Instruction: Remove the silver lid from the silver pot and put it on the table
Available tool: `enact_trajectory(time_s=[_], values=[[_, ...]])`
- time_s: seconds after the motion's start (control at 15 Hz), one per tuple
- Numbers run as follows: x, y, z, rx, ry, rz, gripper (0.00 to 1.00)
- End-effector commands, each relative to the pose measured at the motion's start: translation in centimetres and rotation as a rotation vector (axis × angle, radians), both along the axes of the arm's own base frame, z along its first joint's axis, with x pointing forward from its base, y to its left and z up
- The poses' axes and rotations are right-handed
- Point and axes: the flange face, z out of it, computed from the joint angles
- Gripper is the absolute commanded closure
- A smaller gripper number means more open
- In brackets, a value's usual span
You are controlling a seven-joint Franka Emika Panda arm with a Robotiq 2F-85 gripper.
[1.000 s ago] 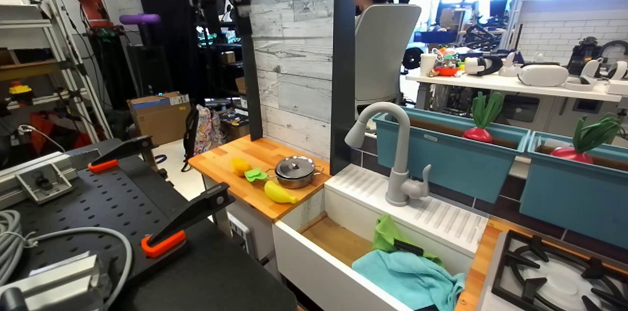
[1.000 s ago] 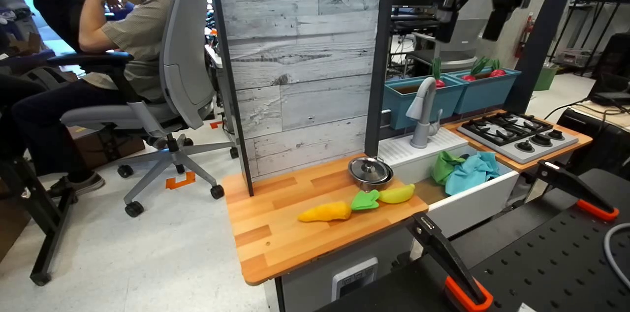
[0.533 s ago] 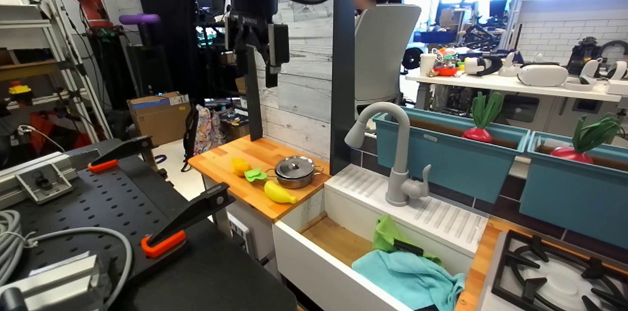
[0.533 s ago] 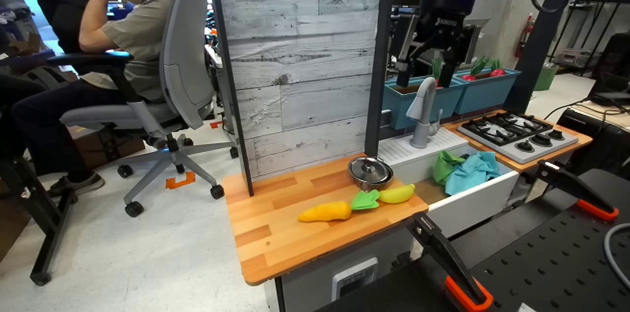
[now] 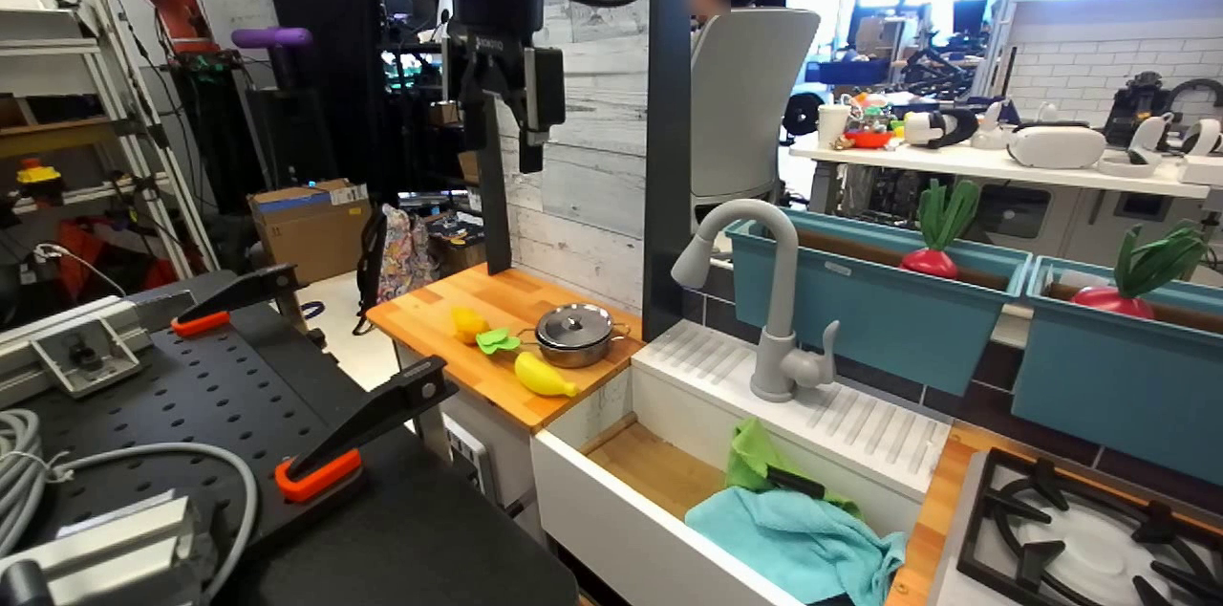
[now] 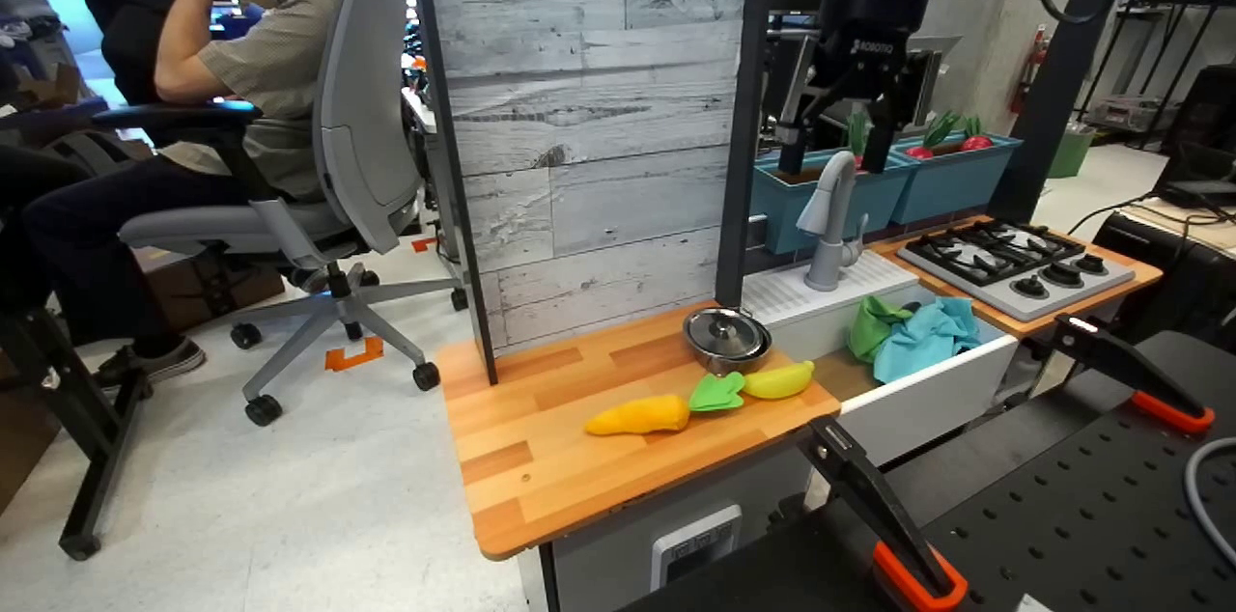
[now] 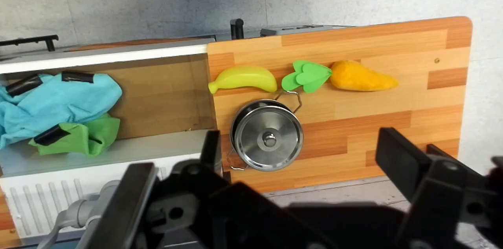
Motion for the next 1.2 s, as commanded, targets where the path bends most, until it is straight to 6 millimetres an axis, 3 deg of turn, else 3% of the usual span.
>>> enact_trajectory(time_s=[0.0,0.27,0.53,1.13], values=[[0.4,1.1,-2.1,-0.061,0.0,-0.023,0.0],[0.8,1.8,-5.3,-0.066,-0.001,-0.018,0.0],[1.6,1.0,-8.7,-0.065,-0.033,-0.032,0.0],[5.8,1.6,-16.0,-0.054,-0.148,-0.035,0.0]])
